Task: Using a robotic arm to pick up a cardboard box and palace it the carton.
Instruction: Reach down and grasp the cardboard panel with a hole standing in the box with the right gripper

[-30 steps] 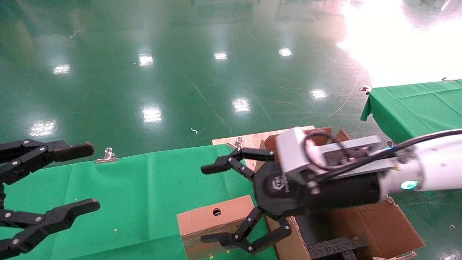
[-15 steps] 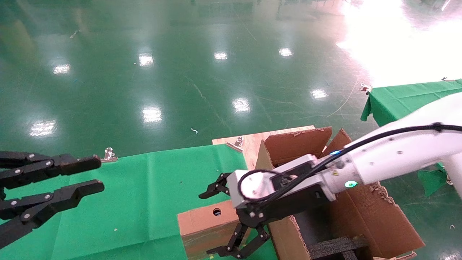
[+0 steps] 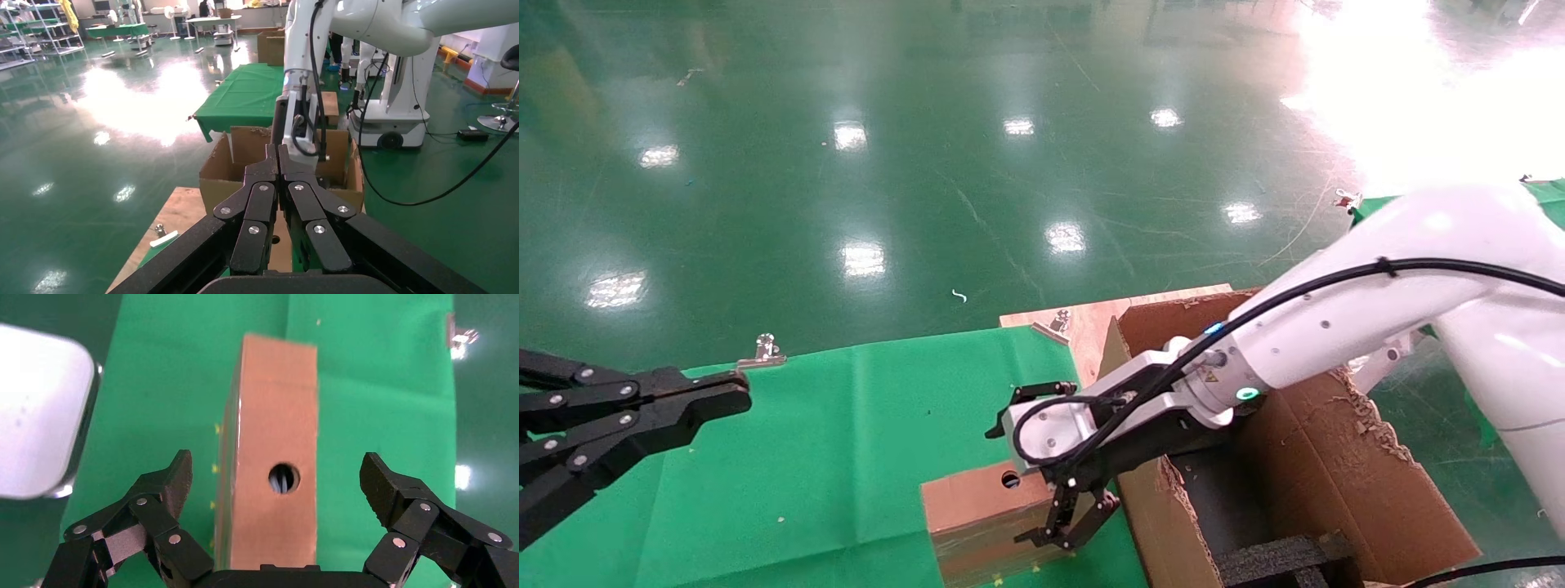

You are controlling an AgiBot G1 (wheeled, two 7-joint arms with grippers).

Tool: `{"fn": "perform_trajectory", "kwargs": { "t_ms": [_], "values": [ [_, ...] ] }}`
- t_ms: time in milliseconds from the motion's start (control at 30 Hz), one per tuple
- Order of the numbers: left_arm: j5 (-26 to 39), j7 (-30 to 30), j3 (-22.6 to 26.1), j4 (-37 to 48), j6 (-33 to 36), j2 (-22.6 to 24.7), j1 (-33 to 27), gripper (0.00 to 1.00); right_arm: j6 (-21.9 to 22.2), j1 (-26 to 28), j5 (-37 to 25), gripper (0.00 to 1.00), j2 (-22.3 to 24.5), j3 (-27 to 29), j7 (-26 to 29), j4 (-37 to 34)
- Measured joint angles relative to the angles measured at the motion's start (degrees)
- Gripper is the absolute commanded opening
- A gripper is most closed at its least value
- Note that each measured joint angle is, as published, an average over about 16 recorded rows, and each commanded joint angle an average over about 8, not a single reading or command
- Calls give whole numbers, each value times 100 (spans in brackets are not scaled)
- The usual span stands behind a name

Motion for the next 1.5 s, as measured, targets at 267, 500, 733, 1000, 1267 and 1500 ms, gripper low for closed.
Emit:
{"fn": "perform_trajectory", "kwargs": {
  "t_ms": [267,500,733,1000,1267,1500],
  "values": [
    [0,0,0,0,0,0,0,71,-62,242,-317,84,-276,-392,-155,-168],
    [-1,0,0,0,-1,0,1,100,-59,359,-419,5,-415,-634,-282,-278],
    [-2,1,0,1,-2,0,1,100,-47,399,-438,0,-454,-709,-325,-321],
    [-2,1,1,1,-2,0,2,100,-45,393,-429,0,-445,-696,-323,-314],
    [-2,1,1,1,-2,0,2,100,-45,379,-422,0,-434,-677,-316,-301],
    [-2,1,1,1,-2,0,2,100,-47,373,-417,0,-429,-668,-310,-296]
  ]
}}
